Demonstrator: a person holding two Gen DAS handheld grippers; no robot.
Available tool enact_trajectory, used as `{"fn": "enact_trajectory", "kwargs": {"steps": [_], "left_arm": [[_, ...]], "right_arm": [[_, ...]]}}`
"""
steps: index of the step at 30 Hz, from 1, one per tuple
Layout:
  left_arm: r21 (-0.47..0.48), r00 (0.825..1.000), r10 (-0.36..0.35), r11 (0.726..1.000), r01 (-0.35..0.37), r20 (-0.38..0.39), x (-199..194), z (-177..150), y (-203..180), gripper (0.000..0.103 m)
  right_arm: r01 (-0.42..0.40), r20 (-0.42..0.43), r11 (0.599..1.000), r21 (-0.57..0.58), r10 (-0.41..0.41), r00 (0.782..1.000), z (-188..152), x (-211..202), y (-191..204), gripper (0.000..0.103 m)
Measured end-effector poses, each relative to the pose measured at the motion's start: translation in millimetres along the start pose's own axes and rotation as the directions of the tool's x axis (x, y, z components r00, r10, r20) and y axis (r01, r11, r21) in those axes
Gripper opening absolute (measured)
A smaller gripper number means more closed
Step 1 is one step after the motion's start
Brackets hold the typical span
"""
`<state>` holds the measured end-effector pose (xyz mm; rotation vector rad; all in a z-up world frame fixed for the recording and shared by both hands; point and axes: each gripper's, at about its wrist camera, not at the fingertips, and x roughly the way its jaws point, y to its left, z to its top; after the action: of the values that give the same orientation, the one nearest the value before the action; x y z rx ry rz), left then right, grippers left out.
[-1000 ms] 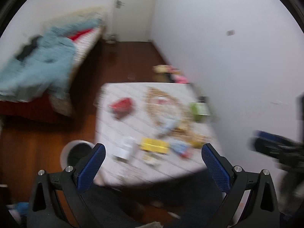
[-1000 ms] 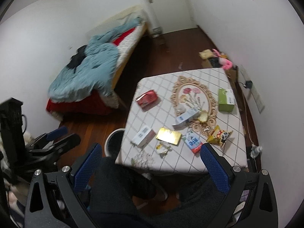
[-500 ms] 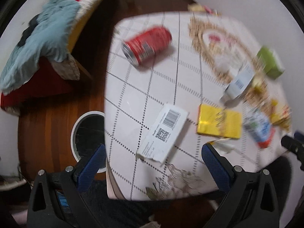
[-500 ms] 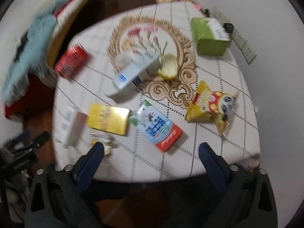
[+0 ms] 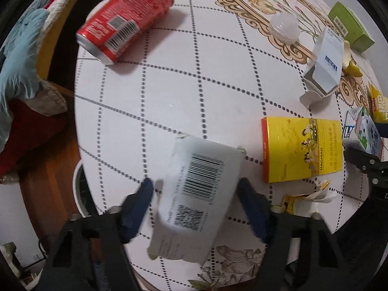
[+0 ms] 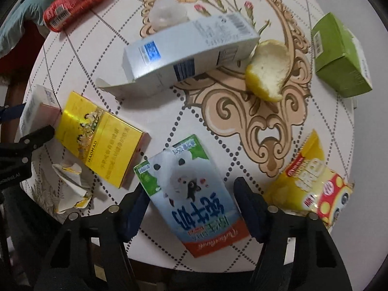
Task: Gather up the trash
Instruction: 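Grasp the white barcode box with the left tool while the right tool grasps the cow milk carton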
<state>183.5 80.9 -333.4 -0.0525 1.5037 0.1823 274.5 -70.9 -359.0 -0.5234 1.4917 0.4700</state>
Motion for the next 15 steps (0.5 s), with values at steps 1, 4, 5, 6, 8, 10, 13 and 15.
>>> {"fn": "enact_trajectory", "kwargs": {"steps": [1, 4, 5, 6, 8, 10, 13, 15], "left_arm": [[0.0, 1.0, -0.002, 1.0, 0.002, 0.003, -0.6, 1.2, -0.2, 0.063], [-0.009, 1.0, -0.024, 1.0, 0.024, 0.008, -3.8, -1.0, 2.2, 0.058], [-0.015, 0.999, -0.039, 0.999, 0.039, 0.011, -4.8, -2.5, 3.6, 0.054], [-0.018, 0.999, -0.048, 0.999, 0.049, 0.013, -5.8, -3.4, 4.4, 0.049], [-0.026, 0.998, -0.059, 0.998, 0.059, 0.017, -6.7, -4.9, 5.8, 0.047], [-0.026, 0.998, -0.05, 0.998, 0.051, 0.027, -9.5, -7.8, 5.5, 0.046], [-0.037, 0.998, -0.039, 0.998, 0.04, 0.045, -3.2, -15.8, 8.3, 0.046], [-0.051, 0.998, -0.02, 0.998, 0.023, 0.06, -8.1, -22.0, 9.1, 0.045]], "right_arm": [[0.007, -0.003, 1.0, -0.007, -0.007, 1.0, 0.9, 1.2, 0.7, 0.07], [0.011, -0.003, 1.0, -0.016, -0.011, 1.0, 2.0, 1.4, 1.6, 0.07], [0.011, -0.003, 1.0, -0.019, -0.011, 1.0, 3.5, 1.9, 0.5, 0.07], [0.013, -0.002, 1.0, -0.021, -0.013, 1.0, 4.9, 2.4, -0.6, 0.07], [0.012, 0.001, 1.0, -0.019, -0.012, 1.0, 7.8, 4.8, -3.9, 0.07], [0.011, 0.011, 1.0, -0.018, -0.011, 1.0, 8.7, 5.5, -6.1, 0.068], [0.017, 0.021, 1.0, -0.016, -0.017, 1.0, -1.9, 0.0, 7.6, 0.066], [0.023, 0.022, 1.0, 0.002, -0.023, 0.999, -4.0, -1.5, 5.8, 0.064]]}}
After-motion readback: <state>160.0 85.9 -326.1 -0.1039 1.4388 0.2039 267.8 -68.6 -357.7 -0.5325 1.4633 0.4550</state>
